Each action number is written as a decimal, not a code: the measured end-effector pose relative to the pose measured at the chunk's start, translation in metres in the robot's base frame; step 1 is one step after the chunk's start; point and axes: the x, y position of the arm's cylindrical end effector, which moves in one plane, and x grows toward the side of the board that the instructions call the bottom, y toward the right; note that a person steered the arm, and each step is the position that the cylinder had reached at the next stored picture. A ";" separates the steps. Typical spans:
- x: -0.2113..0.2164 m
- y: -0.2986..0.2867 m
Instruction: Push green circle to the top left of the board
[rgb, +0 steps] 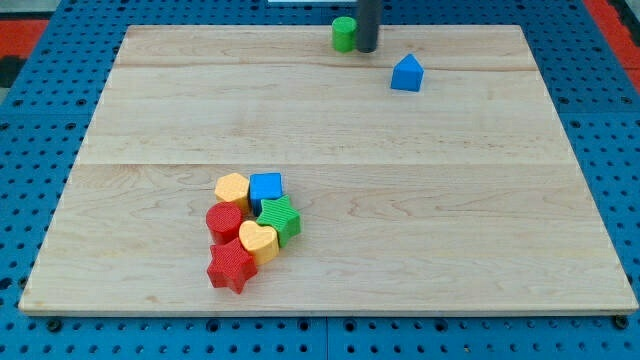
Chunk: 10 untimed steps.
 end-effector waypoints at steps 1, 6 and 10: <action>-0.023 0.027; -0.027 -0.186; -0.018 -0.225</action>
